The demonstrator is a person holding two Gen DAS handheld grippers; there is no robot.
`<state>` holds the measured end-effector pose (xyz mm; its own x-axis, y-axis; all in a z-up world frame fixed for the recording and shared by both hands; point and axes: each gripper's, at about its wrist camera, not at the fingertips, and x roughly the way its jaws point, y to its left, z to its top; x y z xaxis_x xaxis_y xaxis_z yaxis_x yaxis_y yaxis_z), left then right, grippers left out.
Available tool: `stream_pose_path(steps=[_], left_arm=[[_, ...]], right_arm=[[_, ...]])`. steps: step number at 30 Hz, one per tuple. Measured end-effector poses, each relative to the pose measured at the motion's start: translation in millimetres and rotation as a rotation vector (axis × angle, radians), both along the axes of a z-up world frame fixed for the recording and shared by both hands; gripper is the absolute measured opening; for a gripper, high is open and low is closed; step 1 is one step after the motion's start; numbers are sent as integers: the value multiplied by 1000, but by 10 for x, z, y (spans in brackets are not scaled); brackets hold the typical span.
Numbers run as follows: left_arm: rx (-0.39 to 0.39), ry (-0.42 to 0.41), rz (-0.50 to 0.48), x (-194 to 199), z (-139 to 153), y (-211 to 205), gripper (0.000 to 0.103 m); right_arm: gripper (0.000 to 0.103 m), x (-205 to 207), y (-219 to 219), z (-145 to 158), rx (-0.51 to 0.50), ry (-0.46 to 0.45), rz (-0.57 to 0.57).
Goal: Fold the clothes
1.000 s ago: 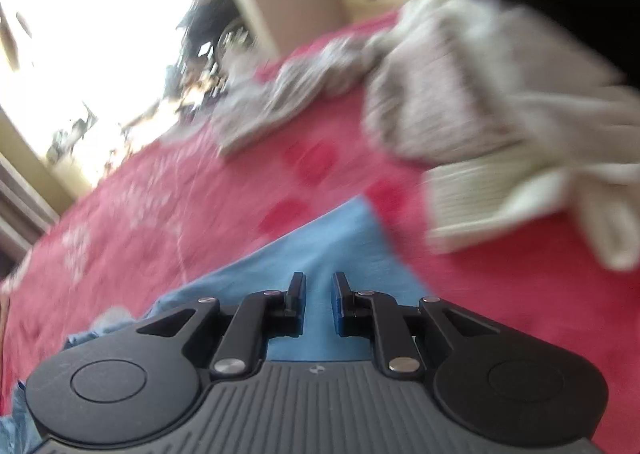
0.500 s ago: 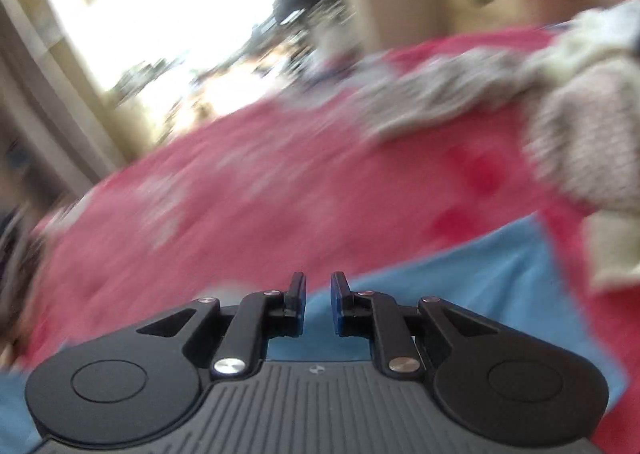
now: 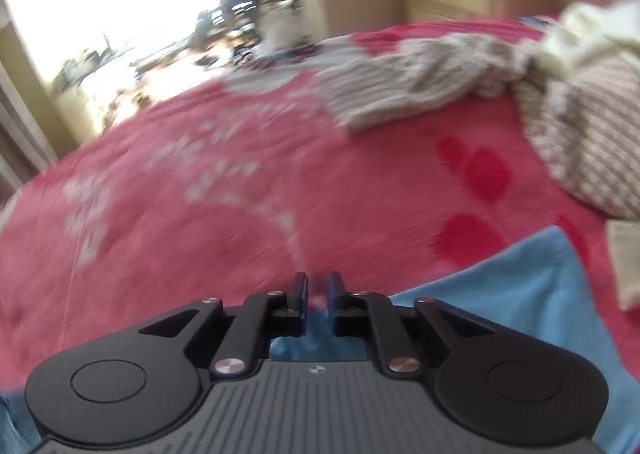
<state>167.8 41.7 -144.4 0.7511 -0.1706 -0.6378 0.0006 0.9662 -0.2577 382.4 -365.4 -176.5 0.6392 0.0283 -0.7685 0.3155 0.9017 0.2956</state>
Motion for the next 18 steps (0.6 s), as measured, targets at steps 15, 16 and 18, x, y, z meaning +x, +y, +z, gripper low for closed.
stream_pose_path(steps=[15,16,18], left_arm=[[-19,7,13,14,10,16,41],[-32,11,17,20,12,31,41],[-44,18,26,28,13,39,41]], right_arm=[[14,-44,292,293,-101,-86,-27],[15,-63,476,389,-86,-105,54],[15,-92,847,555,-55,-133,209]])
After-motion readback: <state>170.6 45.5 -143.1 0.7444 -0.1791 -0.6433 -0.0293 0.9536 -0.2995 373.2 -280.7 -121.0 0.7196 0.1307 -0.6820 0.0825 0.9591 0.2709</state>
